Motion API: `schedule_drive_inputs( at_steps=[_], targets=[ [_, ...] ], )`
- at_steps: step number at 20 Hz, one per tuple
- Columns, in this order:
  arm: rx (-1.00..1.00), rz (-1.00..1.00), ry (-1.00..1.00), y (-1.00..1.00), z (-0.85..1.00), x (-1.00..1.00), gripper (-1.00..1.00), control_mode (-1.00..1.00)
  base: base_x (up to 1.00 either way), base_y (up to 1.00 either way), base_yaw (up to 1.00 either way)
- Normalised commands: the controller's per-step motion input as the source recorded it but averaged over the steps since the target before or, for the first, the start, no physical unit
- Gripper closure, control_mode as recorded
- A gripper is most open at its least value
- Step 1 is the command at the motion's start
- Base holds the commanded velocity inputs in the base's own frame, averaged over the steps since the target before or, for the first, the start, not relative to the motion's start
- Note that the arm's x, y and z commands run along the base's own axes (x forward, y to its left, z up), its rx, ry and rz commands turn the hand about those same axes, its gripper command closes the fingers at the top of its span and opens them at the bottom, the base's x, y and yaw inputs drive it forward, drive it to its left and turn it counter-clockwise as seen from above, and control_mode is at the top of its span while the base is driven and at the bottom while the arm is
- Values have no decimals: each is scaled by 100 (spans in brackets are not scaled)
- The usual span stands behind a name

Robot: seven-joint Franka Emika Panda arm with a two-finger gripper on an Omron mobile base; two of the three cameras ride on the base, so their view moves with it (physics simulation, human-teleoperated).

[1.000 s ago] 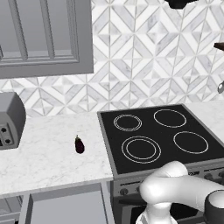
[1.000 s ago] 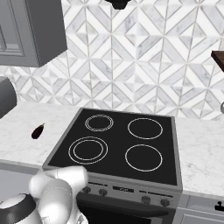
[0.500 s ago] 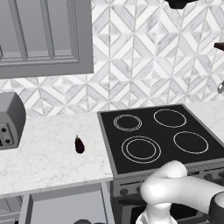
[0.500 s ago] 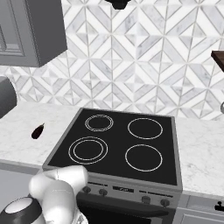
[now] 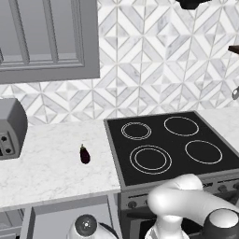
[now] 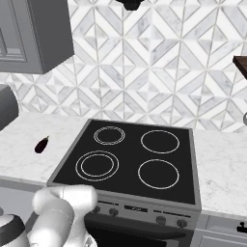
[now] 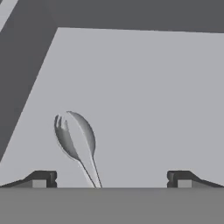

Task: Pick the tongs from the drawer and place it on the counter.

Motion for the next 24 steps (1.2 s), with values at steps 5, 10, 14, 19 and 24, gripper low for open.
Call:
schedule_drive_inputs(
  at_steps=[5, 10, 14, 19, 24],
  targets=[
    [0, 10, 27, 67, 0, 10, -100, -100, 0, 0, 0],
    [0, 6, 11, 18, -5, 9, -100, -100, 0, 0, 0],
    [-2, 0, 0, 2, -30, 0, -100, -100, 0, 0, 0],
    [-4, 0, 0, 7, -33, -1, -100, -100, 0, 0, 0],
    [-5, 0, 0, 13, -36, 0, -100, -100, 0, 0, 0]
  ],
)
